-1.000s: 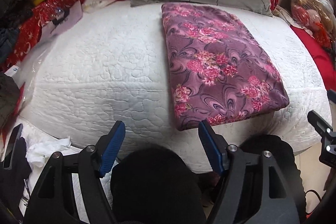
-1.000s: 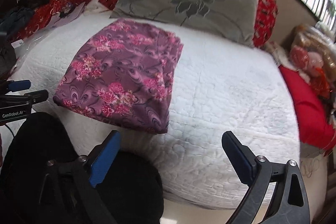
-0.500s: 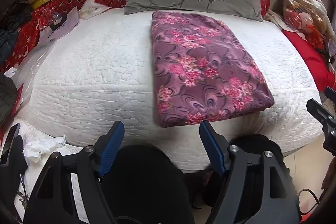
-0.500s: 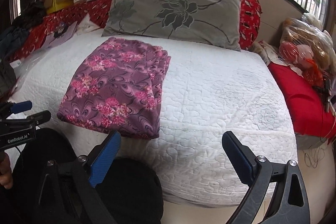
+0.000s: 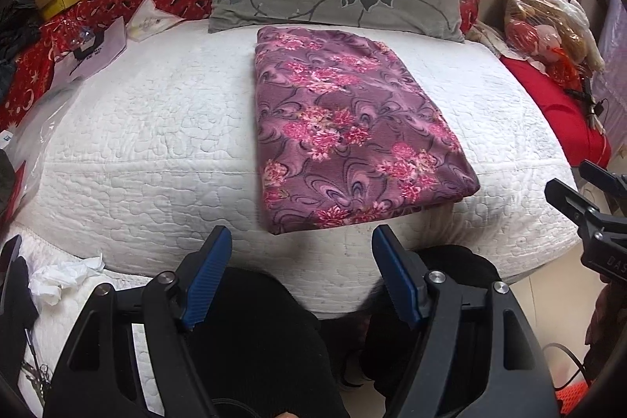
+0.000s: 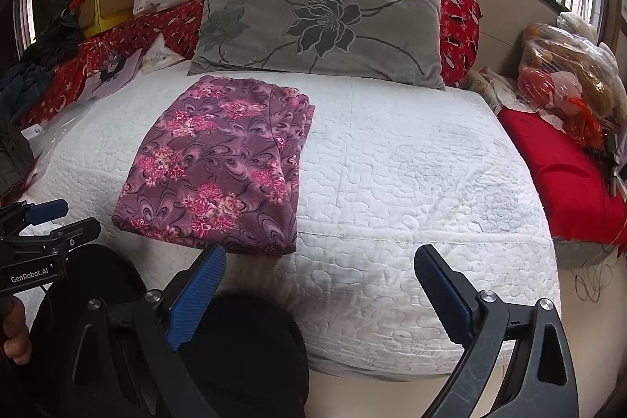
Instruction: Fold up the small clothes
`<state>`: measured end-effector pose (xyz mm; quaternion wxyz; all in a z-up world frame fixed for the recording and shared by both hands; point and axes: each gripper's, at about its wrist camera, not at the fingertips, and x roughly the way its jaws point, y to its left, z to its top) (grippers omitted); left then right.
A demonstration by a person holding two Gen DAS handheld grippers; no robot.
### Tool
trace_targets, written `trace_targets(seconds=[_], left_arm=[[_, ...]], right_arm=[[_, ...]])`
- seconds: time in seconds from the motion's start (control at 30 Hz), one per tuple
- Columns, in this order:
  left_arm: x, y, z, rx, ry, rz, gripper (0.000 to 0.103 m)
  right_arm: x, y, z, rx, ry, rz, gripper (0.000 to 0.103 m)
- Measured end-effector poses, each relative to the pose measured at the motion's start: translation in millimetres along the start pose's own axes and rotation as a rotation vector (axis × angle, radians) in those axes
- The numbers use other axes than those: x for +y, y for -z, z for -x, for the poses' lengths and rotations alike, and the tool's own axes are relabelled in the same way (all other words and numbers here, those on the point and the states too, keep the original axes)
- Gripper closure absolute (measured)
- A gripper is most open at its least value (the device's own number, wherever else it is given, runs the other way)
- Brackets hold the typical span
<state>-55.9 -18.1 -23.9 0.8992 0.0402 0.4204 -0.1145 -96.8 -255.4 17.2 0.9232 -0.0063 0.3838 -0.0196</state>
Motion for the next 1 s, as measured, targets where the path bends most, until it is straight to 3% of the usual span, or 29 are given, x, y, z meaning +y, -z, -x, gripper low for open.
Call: trace_targets(seconds=[1.0], left_arm=[[-22.6,3.8,14.6,-0.059,-0.038,-0.064,0.028]], right_arm=[[3.2,-1.3,4.9,-0.009,-0.001,0.000,0.005]])
